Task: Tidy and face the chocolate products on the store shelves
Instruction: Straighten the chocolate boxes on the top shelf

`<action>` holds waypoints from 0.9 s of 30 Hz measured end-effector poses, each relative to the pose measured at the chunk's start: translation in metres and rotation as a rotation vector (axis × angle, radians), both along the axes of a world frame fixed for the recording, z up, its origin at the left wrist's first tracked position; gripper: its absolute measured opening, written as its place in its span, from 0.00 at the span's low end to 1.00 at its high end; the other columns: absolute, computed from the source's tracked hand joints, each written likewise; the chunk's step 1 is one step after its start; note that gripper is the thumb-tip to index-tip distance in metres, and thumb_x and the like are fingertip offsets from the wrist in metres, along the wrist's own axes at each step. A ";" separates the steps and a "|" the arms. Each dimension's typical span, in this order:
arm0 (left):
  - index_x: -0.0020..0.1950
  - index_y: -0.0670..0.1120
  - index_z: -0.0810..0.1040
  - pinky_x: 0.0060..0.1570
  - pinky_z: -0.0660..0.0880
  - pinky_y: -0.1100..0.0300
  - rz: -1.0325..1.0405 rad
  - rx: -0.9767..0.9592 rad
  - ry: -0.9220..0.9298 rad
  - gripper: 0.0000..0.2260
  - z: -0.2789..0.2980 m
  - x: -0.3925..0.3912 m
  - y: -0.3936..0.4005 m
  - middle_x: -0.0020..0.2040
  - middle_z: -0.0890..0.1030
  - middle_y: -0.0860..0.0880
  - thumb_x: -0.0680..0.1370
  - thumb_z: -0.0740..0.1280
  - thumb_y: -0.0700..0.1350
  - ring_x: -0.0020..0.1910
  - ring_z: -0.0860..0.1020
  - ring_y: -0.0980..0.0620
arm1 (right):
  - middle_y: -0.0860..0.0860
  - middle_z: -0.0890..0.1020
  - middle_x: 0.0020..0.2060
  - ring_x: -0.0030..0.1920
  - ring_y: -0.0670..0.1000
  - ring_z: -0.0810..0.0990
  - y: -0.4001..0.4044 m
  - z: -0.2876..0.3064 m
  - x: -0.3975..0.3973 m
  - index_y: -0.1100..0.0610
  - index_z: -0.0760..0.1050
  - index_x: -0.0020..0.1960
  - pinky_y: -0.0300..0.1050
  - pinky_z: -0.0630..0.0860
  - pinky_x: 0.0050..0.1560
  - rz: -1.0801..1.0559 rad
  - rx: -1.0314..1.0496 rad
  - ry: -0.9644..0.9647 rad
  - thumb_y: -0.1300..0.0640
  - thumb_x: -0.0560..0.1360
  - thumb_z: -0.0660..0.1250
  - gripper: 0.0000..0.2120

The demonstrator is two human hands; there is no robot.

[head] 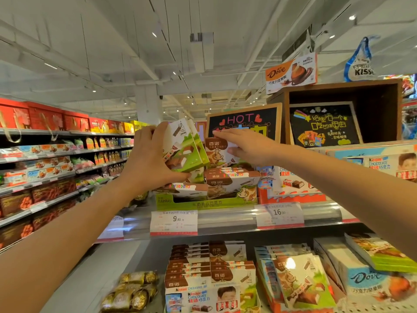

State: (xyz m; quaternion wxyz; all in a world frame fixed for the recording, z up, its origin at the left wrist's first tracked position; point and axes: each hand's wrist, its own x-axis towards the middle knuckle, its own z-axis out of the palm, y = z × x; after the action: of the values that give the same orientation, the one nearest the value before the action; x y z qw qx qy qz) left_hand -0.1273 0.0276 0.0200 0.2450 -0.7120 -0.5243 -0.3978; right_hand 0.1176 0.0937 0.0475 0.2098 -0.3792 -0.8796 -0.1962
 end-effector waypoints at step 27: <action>0.74 0.55 0.52 0.67 0.54 0.62 -0.249 0.032 -0.057 0.53 -0.016 -0.035 -0.013 0.76 0.50 0.51 0.55 0.69 0.71 0.73 0.50 0.58 | 0.49 0.74 0.56 0.57 0.49 0.73 -0.045 0.011 -0.089 0.55 0.68 0.63 0.41 0.71 0.54 0.437 -0.158 0.579 0.59 0.70 0.72 0.24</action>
State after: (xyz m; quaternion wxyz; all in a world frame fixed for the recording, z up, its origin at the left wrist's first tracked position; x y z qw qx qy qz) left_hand -0.1625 0.0143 0.0045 0.1903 -0.7559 -0.4321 -0.4535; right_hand 0.0285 0.0483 0.0585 0.4570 -0.2374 -0.8564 0.0374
